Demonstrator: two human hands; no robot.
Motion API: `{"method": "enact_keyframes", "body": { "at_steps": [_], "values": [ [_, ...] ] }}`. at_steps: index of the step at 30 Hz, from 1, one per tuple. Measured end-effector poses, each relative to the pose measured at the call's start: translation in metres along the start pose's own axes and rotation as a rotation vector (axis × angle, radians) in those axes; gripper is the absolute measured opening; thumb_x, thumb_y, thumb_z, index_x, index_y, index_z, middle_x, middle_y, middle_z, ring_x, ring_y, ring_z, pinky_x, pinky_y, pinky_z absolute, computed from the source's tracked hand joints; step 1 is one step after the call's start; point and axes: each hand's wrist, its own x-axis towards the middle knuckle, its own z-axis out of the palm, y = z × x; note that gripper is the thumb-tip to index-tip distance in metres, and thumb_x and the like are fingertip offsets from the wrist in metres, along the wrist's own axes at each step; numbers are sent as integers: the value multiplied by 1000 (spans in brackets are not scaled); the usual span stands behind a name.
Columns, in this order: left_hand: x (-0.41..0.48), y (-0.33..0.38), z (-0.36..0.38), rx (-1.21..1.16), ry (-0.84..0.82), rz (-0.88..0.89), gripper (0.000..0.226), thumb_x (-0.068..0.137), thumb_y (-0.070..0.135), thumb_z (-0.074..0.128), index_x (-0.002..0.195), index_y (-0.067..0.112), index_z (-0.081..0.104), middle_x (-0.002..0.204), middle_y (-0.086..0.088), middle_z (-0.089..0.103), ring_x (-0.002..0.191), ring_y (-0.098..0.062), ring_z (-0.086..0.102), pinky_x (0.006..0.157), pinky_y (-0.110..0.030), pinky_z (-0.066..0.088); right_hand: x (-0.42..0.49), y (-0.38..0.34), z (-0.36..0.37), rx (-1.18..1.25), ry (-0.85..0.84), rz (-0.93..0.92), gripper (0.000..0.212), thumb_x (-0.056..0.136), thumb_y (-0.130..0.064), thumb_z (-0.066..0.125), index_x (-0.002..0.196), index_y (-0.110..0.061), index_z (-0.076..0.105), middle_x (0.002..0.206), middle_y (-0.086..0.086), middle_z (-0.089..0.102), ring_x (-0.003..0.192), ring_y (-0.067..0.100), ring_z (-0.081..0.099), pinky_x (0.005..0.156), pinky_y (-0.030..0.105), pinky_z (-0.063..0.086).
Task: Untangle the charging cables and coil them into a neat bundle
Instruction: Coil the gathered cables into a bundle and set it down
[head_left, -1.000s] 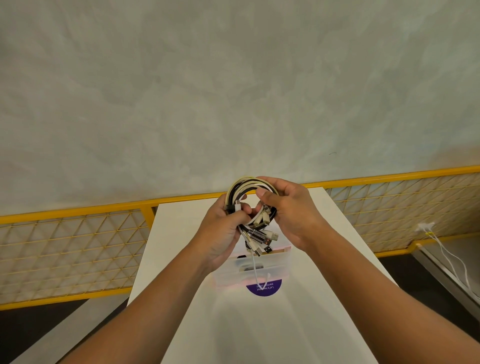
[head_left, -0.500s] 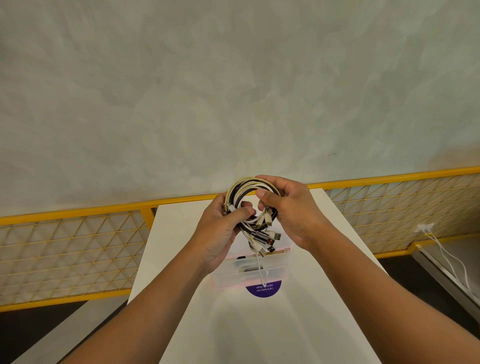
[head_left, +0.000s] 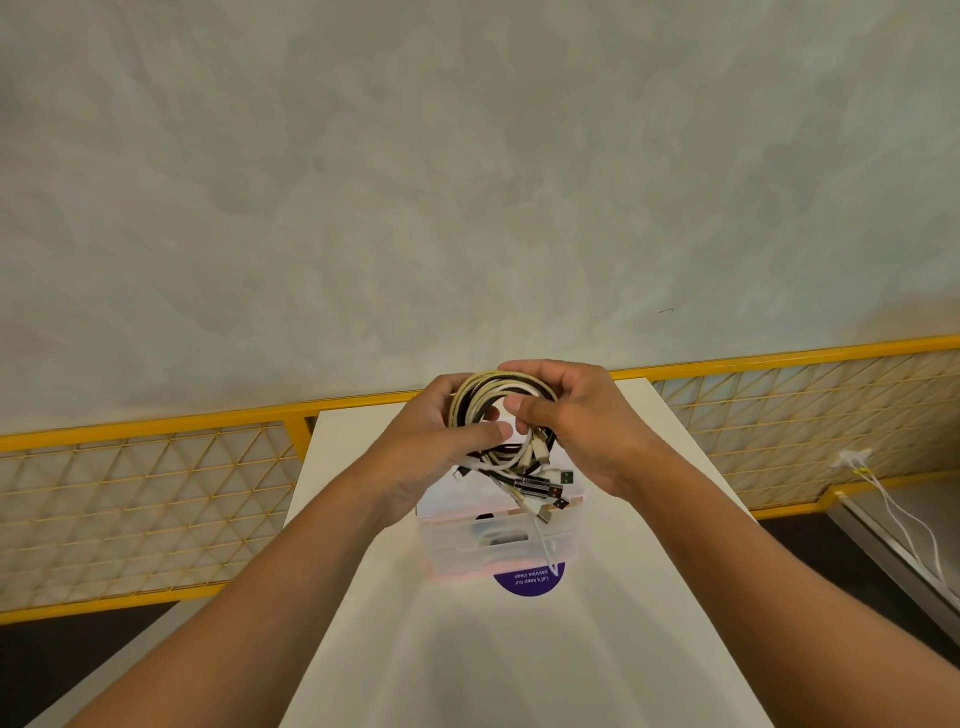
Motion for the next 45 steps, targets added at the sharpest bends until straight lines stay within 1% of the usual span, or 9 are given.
{"method": "enact_keyframes", "body": {
  "at_steps": [3,9,12,19,23,26,31,38,45],
  "values": [
    [1,2,0,157,6,58,40,91,9,68,125,27,59,108,-3,71,103,-21,68,89,-36,56,-1,0,1,-52,-51,2,33,87,3,71,116,-13,72,88,11,73,69,18,61,76,29,57],
    [-4,4,8,391,-22,85,37,102,8,46,129,32,49,97,3,65,88,-7,64,60,-18,51,-1,1,1,-113,-73,12,36,87,2,73,120,-13,71,98,11,74,71,17,63,73,27,55],
    [-5,5,7,434,-37,70,36,101,8,45,129,30,50,95,3,66,90,-7,65,66,-21,53,-1,2,-1,-128,-87,20,34,88,1,72,119,-13,71,92,8,73,67,15,61,69,24,52],
    [0,6,2,96,-12,-4,44,85,-2,64,124,19,60,100,-14,73,88,-29,70,84,-39,54,-4,-3,1,-166,-136,-20,30,88,4,69,114,-11,73,96,22,73,69,19,61,72,31,54],
    [0,7,-1,-274,-141,-47,43,82,10,70,124,9,62,77,-12,64,64,-20,59,70,-34,55,-4,-5,0,-177,-164,-39,30,88,4,70,114,-12,73,93,17,74,69,18,61,71,30,53],
    [0,5,6,-156,-56,-25,41,85,39,69,114,10,68,60,4,53,54,-13,45,62,-29,51,-4,-4,1,-190,-180,-56,30,88,4,69,114,-10,73,92,18,73,68,16,60,70,29,52],
    [2,6,15,-105,111,-1,33,90,41,69,85,8,71,57,2,48,49,-11,38,50,-26,42,-1,0,3,-119,-150,-46,25,86,-1,75,110,-7,71,85,10,74,68,19,65,75,35,55],
    [3,13,14,-50,49,-73,42,89,46,70,66,12,61,53,5,41,46,-12,36,51,-26,39,-4,0,-3,-80,-161,-45,20,85,-1,75,105,-3,72,84,14,73,71,24,67,72,27,52],
    [7,21,-5,-250,157,-201,48,77,54,77,62,19,48,52,4,42,45,-15,36,52,-27,35,-3,12,-27,44,-143,128,51,92,-54,61,118,-11,69,113,13,73,96,29,69,95,51,49]
  ]
}}
